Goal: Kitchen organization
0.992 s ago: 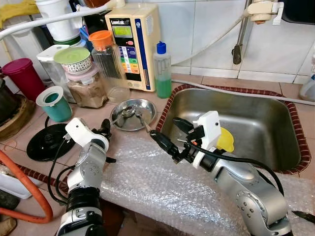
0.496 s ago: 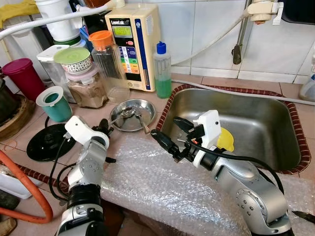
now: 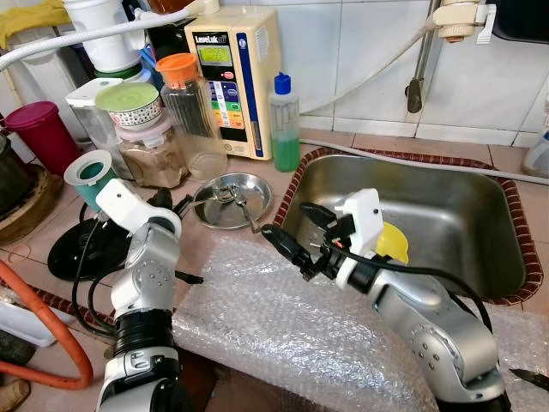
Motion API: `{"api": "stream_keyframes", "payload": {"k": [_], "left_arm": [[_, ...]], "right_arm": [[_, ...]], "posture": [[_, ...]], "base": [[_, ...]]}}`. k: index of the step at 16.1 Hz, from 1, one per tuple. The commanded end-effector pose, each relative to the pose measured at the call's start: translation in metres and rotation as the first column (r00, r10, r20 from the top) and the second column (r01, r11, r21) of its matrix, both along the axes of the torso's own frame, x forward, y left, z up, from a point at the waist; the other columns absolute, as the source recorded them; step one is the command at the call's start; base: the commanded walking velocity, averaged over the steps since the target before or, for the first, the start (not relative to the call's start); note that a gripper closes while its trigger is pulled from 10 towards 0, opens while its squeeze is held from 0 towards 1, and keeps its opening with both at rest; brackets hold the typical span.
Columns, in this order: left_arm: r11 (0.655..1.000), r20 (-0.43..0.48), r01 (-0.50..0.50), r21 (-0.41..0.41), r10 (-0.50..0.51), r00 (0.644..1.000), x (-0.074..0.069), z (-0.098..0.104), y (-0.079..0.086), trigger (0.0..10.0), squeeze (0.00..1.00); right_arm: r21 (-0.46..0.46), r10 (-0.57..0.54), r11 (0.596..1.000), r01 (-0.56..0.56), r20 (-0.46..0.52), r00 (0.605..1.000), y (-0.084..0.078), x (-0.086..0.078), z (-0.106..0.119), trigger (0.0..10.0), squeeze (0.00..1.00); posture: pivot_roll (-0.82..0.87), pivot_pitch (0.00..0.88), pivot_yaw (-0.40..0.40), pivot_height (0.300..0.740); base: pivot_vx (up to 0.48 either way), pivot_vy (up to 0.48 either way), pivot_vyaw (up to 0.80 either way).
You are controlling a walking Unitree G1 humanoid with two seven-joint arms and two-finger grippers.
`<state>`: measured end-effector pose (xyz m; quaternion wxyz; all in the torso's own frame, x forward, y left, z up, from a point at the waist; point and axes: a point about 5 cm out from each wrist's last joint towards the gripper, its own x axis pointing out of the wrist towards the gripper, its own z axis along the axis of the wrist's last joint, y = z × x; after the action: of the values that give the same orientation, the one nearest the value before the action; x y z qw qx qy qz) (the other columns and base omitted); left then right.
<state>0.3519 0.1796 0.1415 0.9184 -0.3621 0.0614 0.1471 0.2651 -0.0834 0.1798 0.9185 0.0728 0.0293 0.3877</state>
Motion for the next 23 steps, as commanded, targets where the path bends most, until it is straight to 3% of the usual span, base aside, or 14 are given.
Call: {"api": "stream_keyframes", "payload": {"k": [1,4,5,8,14,15,17,20,23], "left_arm": [[1.000,0.006,-0.012,0.001,0.012,1.000,0.000,0.005,0.002,0.0,0.00],[1.000,0.034,-0.021,0.000,0.021,0.999,0.002,0.009,0.005,0.0,0.00],[0.998,0.088,-0.038,0.048,0.033,0.996,0.003,0.022,0.008,0.0,0.00],[0.993,0.156,-0.040,0.108,0.022,0.988,0.004,0.036,0.009,0.0,0.00],[0.984,0.232,0.040,0.176,-0.081,0.969,0.008,0.048,0.002,0.0,0.00],[0.979,0.260,0.062,0.195,-0.112,0.959,0.008,0.052,-0.001,0.0,0.00],[0.944,0.359,0.083,0.318,-0.201,0.911,0.008,0.073,-0.003,0.0,0.00],[0.927,0.407,0.108,0.360,-0.260,0.875,0.008,0.085,-0.007,0.0,0.00],[0.885,0.448,0.213,0.414,-0.402,0.799,0.006,0.095,-0.024,0.0,0.00]], "right_arm": [[0.011,0.001,1.000,-0.001,0.002,1.000,0.000,0.002,0.002,10.0,0.00],[0.010,-0.003,1.000,0.003,0.002,1.000,-0.001,0.004,0.002,10.0,0.00],[0.009,-0.011,1.000,0.011,-0.001,1.000,-0.002,0.005,0.001,10.0,0.00],[0.011,-0.031,0.999,0.031,-0.010,0.999,-0.004,0.005,0.000,10.0,0.00],[0.016,-0.074,0.997,0.075,-0.036,0.997,-0.004,0.007,-0.006,10.0,0.00],[0.023,-0.094,0.995,0.094,-0.037,0.995,-0.006,0.009,-0.006,10.0,0.00],[0.044,-0.183,0.982,0.183,-0.009,0.983,-0.016,0.018,-0.003,10.0,0.00],[0.018,-0.200,0.980,0.200,0.010,0.980,-0.018,0.021,-0.004,10.0,0.00],[-0.004,-0.223,0.975,0.224,0.064,0.973,-0.018,0.024,-0.002,10.0,0.00]], "posture": [[0.04,0.000,0.140,0.740],[0.04,0.000,0.139,0.740],[0.04,0.000,0.139,0.740],[0.04,0.000,0.150,0.740],[0.02,0.000,0.159,0.740],[0.02,0.000,0.158,0.740],[0.03,0.000,0.153,0.740],[0.04,0.000,0.151,0.740],[0.04,0.000,0.153,0.740]], "base": [[0.000,0.000,0.00],[0.000,0.000,0.00],[0.000,0.000,0.00],[0.000,0.000,0.00],[0.000,0.000,0.00],[0.000,0.000,0.00],[0.000,0.000,0.00],[0.000,0.000,0.00],[0.000,0.000,0.00]]}}
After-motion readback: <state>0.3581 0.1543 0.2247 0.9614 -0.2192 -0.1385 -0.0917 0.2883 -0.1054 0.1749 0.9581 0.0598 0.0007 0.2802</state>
